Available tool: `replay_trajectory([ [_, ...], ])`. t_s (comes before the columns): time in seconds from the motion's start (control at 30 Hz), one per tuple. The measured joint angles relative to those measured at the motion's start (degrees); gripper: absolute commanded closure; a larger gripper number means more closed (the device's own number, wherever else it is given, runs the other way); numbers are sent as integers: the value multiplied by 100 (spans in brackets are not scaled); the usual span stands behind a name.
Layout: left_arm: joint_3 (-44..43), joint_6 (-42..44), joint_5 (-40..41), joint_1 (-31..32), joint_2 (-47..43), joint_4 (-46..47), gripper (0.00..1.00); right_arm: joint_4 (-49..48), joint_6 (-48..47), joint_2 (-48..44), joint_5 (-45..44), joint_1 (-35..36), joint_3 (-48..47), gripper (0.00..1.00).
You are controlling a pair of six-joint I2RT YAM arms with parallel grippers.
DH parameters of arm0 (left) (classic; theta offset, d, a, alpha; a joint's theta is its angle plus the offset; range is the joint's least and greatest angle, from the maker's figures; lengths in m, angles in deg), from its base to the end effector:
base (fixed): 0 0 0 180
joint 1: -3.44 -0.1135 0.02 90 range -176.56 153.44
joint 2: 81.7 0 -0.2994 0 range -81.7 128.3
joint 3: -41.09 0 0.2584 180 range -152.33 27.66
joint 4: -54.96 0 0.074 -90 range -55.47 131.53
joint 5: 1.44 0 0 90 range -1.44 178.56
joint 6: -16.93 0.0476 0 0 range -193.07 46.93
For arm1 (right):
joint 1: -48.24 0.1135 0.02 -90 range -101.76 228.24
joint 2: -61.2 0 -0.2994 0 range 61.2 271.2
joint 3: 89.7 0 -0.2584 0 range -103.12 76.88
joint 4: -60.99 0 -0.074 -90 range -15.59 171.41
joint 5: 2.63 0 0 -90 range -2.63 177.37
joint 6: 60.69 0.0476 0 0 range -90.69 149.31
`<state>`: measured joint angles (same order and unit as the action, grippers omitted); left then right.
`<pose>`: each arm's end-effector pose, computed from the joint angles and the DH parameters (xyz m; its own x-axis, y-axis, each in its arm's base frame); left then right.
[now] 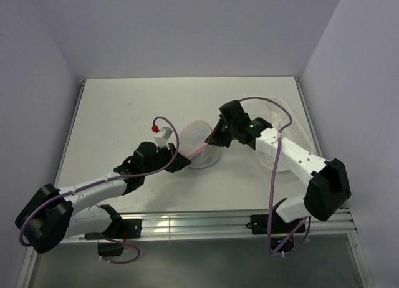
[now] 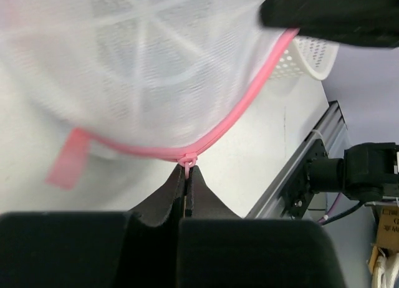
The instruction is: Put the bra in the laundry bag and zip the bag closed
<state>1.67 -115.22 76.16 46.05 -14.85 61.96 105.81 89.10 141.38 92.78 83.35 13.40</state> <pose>0.1731 -0.1731 0.2277 -0.7336 -0.2157 -0.6445 0.4276 0.5905 -0.6844 0.2494 0.1808 0.3034 -0.8457 0.4571 -0.2754 0.2122 0.7615 0.6124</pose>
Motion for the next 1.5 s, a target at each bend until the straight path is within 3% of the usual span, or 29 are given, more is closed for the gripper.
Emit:
replay_trajectory([
  [0.33, 428, -83, 17, -448, -501, -17, 100, 546, -675, 586, 363, -372, -925, 92],
  [0.8, 549, -166, 310, -649, -1659, -354, 100, 1563, -1731, 2500, 1464, -717, -3276, 91],
  [0.9, 544, -190, 321, -671, -1563, -352, 100, 1808, -1838, 2983, 1604, -719, -3884, 82],
  [0.93, 535, -197, 317, -673, -1499, -350, 100, 1843, -1864, 3099, 1609, -719, -4019, 70],
  [0.97, 531, -203, 299, -673, -1436, -363, 100, 1836, -1886, 3178, 1515, -723, -4096, 66],
  [1.03, 529, -205, 214, -671, -1290, -431, 100, 1790, -1963, 3209, 1244, -780, -4133, 59],
  [1.23, 330, -205, 9, -597, -621, -424, 100, 1751, -2002, 2944, 756, -918, -4061, 53],
  [1.5, -184, -203, -90, -243, 72, -98, 100, 1320, -1644, 863, 739, -601, -2140, 52],
])
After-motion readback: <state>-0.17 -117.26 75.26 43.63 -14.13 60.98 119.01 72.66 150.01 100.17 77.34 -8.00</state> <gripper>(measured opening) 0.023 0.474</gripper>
